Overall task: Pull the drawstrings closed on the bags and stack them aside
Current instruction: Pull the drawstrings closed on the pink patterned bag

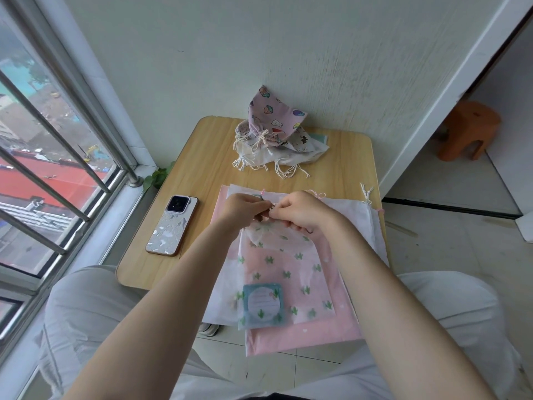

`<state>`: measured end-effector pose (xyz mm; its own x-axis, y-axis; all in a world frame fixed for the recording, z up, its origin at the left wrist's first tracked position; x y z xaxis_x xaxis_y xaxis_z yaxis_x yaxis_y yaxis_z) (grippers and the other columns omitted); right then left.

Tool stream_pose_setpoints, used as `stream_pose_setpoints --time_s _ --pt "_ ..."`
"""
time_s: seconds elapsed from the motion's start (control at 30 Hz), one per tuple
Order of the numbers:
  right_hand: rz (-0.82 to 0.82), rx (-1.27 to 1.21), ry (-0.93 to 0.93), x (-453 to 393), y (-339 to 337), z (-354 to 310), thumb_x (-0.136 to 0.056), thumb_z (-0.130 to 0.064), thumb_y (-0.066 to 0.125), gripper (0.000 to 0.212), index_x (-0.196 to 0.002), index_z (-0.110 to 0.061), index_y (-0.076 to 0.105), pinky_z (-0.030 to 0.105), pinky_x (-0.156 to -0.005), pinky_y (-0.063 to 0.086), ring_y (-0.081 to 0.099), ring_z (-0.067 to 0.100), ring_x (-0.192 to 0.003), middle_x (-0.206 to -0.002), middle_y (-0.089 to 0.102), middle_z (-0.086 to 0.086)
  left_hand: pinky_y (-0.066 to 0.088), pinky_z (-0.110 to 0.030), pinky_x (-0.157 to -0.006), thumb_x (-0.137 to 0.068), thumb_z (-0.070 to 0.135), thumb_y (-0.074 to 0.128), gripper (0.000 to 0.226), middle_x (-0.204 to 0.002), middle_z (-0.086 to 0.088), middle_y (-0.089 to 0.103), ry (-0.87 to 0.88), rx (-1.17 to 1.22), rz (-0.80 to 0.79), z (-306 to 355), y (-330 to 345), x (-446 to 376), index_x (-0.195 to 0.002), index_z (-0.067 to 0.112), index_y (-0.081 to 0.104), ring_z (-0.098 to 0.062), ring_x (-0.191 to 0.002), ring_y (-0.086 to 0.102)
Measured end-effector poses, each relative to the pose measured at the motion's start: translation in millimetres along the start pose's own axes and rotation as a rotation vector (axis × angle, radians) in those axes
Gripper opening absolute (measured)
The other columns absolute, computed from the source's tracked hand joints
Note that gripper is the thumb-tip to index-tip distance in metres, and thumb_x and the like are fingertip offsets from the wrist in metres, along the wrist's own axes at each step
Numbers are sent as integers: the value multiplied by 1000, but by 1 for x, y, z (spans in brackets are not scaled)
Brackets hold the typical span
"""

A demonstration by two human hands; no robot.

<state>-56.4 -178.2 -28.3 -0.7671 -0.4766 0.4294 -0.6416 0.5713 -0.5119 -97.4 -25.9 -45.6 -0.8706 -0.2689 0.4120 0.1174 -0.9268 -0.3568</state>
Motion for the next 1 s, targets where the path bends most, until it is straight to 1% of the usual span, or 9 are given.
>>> stream_pose_setpoints --time_s 0.2,0.3,0.4,0.47,0.53,0.63,0.73,0.87,1.0 --pt "-54 47 -17 -5 8 2 -86 -26 68 18 -70 -18 68 17 -45 37 46 10 -49 -61 56 -4 38 -24 -62 -80 15 74 9 -78 0 69 28 7 -119 2 -3 0 -84 22 78 -12 -70 55" --pt "34 71 0 -14 6 9 -80 -28 69 23 -62 -14 69 23 -58 37 46 12 -58 -61 52 -2 39 -19 -59 -78 8 75 17 -78 4 68 40 -43 -113 2 -5 0 -90 19 78 -8 -67 53" --pt "216 6 12 -22 1 19 -83 -19 62 18 -74 -6 70 26 -60 37 47 14 -58 -62 55 -1 44 -8 -54 -78 -2 71 24 -80 3 70 94 -75 -104 3 -5 1 -97 11 76 2 -62 59" --pt "181 -71 3 -23 5 20 -89 -14 59 16 -87 -15 75 21 -63 39 53 7 -64 -70 64 -7 51 -11 -66 -77 -3 71 25 -82 4 71 170 -115 -70 3 -4 2 -95 14 75 -4 -73 64" --pt "100 -165 -1 -26 13 22 -90 -16 63 16 -99 -16 76 21 -77 43 61 9 -83 -86 70 -5 52 -15 -76 -75 2 76 24 -80 9 71 273 -168 -2 1 -3 3 -91 20 73 -7 -79 66" --pt "47 -322 6 -32 24 26 -89 -17 67 13 -98 -18 76 30 -102 44 64 19 -108 -103 73 1 41 -3 -69 -73 10 81 22 -80 11 70 375 -211 136 -4 -2 6 -84 25 69 1 -78 62" --pt "-66 -536 65 -30 28 28 -94 -6 59 18 -108 -8 70 22 -93 43 62 17 -101 -103 69 7 37 0 -68 -76 7 77 18 -80 14 67 395 -162 212 -10 -1 9 -82 22 69 5 -78 57" --pt "-130 -676 117 -30 29 29 -93 -3 59 16 -105 -6 69 35 -108 39 60 22 -105 -109 68 15 41 -3 -69 -78 4 74 16 -82 10 67 342 -68 207 -13 2 9 -85 17 72 -2 -78 57" --pt "-83 -730 147 -25 24 26 -90 -10 58 12 -85 -11 68 24 -76 44 58 14 -78 -82 66 4 49 -10 -67 -79 6 76 13 -85 2 73 259 48 164 -13 0 7 -91 13 76 -6 -74 64"
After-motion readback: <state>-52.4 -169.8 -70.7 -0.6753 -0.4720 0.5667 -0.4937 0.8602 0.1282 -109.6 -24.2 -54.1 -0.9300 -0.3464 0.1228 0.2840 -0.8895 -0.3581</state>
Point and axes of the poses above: each hand's wrist, its own x-axis away from the middle knuckle, its own y-axis out of the palm, z = x × y, the point moved 2 cm from there along -x, towards the middle knuckle
